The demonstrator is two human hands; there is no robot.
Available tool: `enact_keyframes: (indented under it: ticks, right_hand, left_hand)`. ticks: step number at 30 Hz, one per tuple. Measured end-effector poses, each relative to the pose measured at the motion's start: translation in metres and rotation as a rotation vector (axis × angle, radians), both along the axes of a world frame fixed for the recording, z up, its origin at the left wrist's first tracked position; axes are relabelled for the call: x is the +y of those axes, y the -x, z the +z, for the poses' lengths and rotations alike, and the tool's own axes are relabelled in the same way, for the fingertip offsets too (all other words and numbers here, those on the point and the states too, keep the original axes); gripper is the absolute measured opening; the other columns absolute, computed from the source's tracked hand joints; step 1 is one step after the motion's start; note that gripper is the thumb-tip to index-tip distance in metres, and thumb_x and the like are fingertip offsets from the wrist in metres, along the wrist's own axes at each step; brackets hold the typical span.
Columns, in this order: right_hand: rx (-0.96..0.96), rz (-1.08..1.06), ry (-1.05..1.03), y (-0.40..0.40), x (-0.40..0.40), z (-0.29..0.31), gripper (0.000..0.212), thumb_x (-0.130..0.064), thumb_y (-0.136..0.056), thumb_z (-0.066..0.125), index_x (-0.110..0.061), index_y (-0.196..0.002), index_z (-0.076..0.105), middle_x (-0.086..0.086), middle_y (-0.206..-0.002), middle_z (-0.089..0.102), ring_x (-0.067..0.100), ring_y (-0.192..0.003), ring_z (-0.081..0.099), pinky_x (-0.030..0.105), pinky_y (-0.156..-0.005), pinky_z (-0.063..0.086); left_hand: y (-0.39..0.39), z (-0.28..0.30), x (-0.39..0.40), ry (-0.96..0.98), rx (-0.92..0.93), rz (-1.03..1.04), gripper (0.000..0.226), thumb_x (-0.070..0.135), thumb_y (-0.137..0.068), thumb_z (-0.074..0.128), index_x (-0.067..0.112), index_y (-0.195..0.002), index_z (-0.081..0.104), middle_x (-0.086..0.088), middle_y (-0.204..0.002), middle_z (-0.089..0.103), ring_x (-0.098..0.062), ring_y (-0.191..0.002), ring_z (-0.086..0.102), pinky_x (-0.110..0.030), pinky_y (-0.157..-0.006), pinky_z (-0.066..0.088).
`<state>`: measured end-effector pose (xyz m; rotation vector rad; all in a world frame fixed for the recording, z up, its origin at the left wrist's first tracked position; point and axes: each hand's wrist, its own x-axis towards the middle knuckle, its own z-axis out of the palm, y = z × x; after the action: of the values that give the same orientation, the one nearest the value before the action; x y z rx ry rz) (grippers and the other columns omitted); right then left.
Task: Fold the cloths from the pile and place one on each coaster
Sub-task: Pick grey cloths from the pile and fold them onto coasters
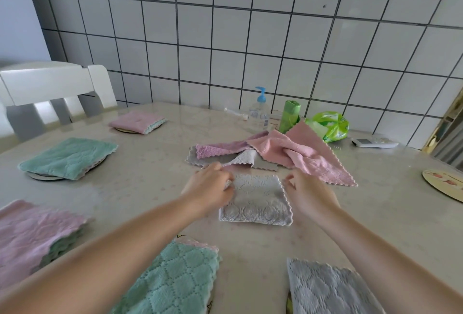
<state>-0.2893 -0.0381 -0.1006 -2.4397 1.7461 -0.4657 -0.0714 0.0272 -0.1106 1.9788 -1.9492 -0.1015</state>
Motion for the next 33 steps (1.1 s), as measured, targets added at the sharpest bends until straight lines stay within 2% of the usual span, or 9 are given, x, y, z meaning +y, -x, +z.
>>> enact_keyframes:
  ticks: [3, 6, 9, 17, 21, 24, 26, 29, 33]
  right_hand:
    - [-0.007, 0.202, 0.048, -0.025, 0.001, 0.001, 0.038, -0.028, -0.094, 0.037, -0.025, -0.131, 0.049, -0.002, -0.133, 0.052, 0.021, -0.119, 0.049, 0.036, -0.094, 0.040]
    - [0.143, 0.268, -0.156, -0.054, 0.001, -0.011, 0.051, -0.027, -0.094, 0.032, -0.028, -0.145, 0.029, -0.005, -0.154, 0.024, 0.017, -0.142, 0.019, 0.048, -0.115, 0.015]
    - [0.220, 0.234, -0.226, -0.057, -0.001, -0.027, 0.053, -0.038, -0.097, 0.025, -0.029, -0.148, 0.015, -0.008, -0.158, 0.006, 0.016, -0.146, 0.002, 0.056, -0.114, 0.000]
    - [0.261, 0.131, -0.221, -0.036, -0.004, -0.038, 0.069, -0.067, -0.089, 0.016, -0.034, -0.149, 0.003, -0.004, -0.159, -0.004, 0.015, -0.146, -0.003, 0.055, -0.115, -0.001]
    - [0.294, 0.099, -0.261, -0.036, -0.002, -0.030, 0.073, -0.071, -0.086, 0.016, -0.034, -0.148, 0.001, 0.004, -0.159, 0.001, 0.020, -0.146, 0.002, 0.055, -0.115, 0.001]
    - [0.190, 0.076, -0.204, -0.016, -0.005, -0.024, 0.076, -0.067, -0.087, 0.028, -0.030, -0.149, 0.003, 0.004, -0.152, 0.029, 0.021, -0.141, 0.023, 0.051, -0.115, 0.012]
    - [0.101, 0.111, -0.126, 0.001, -0.001, -0.023, 0.071, -0.059, -0.090, 0.035, -0.030, -0.148, 0.007, 0.000, -0.137, 0.049, 0.021, -0.131, 0.040, 0.044, -0.113, 0.022]
    - [-0.013, 0.211, -0.102, 0.008, 0.012, -0.022, 0.058, -0.046, -0.092, 0.045, -0.031, -0.145, 0.027, -0.003, -0.121, 0.058, 0.019, -0.119, 0.048, 0.031, -0.103, 0.030]
    - [-0.140, 0.207, -0.210, -0.003, 0.014, -0.022, 0.049, -0.039, -0.088, 0.055, -0.032, -0.136, 0.043, -0.002, -0.127, 0.057, 0.018, -0.116, 0.052, 0.025, -0.083, 0.036]
  left_hand:
    - [0.017, -0.004, -0.006, -0.012, -0.136, -0.097, 0.039, 0.027, -0.091, 0.036, 0.015, -0.125, 0.051, -0.003, -0.140, 0.042, -0.021, -0.132, 0.036, -0.044, -0.108, 0.031]
    - [0.032, -0.013, -0.013, -0.197, -0.146, -0.090, 0.044, 0.029, -0.095, 0.029, 0.016, -0.135, 0.037, -0.003, -0.151, 0.027, -0.022, -0.141, 0.019, -0.051, -0.114, 0.017]
    - [0.030, -0.023, -0.017, -0.308, -0.155, -0.044, 0.055, 0.039, -0.098, 0.018, 0.022, -0.149, 0.008, 0.001, -0.158, 0.005, -0.018, -0.146, 0.000, -0.052, -0.116, 0.002]
    - [0.015, -0.025, -0.013, -0.343, -0.202, 0.006, 0.071, 0.059, -0.093, 0.013, 0.020, -0.149, -0.006, -0.001, -0.158, -0.009, -0.014, -0.145, -0.009, -0.047, -0.118, -0.004]
    - [0.009, -0.023, -0.010, -0.293, -0.240, 0.017, 0.071, 0.063, -0.091, 0.013, 0.024, -0.149, 0.003, -0.002, -0.159, 0.003, -0.019, -0.146, 0.001, -0.047, -0.118, 0.001]
    - [-0.005, -0.018, 0.004, -0.201, -0.253, 0.044, 0.066, 0.062, -0.091, 0.020, 0.026, -0.147, 0.018, -0.001, -0.154, 0.026, -0.020, -0.143, 0.019, -0.047, -0.117, 0.008]
    - [-0.014, -0.018, 0.014, -0.161, -0.189, 0.044, 0.060, 0.057, -0.093, 0.028, 0.027, -0.145, 0.025, 0.003, -0.150, 0.035, -0.019, -0.139, 0.029, -0.047, -0.116, 0.014]
    - [-0.019, -0.020, 0.020, -0.134, -0.062, 0.024, 0.051, 0.048, -0.094, 0.039, 0.030, -0.142, 0.034, 0.007, -0.145, 0.042, -0.017, -0.135, 0.036, -0.043, -0.112, 0.025]
    - [-0.012, -0.021, 0.010, -0.120, 0.197, 0.012, 0.042, 0.030, -0.092, 0.051, 0.025, -0.134, 0.049, 0.002, -0.134, 0.055, -0.019, -0.124, 0.050, -0.037, -0.105, 0.038]
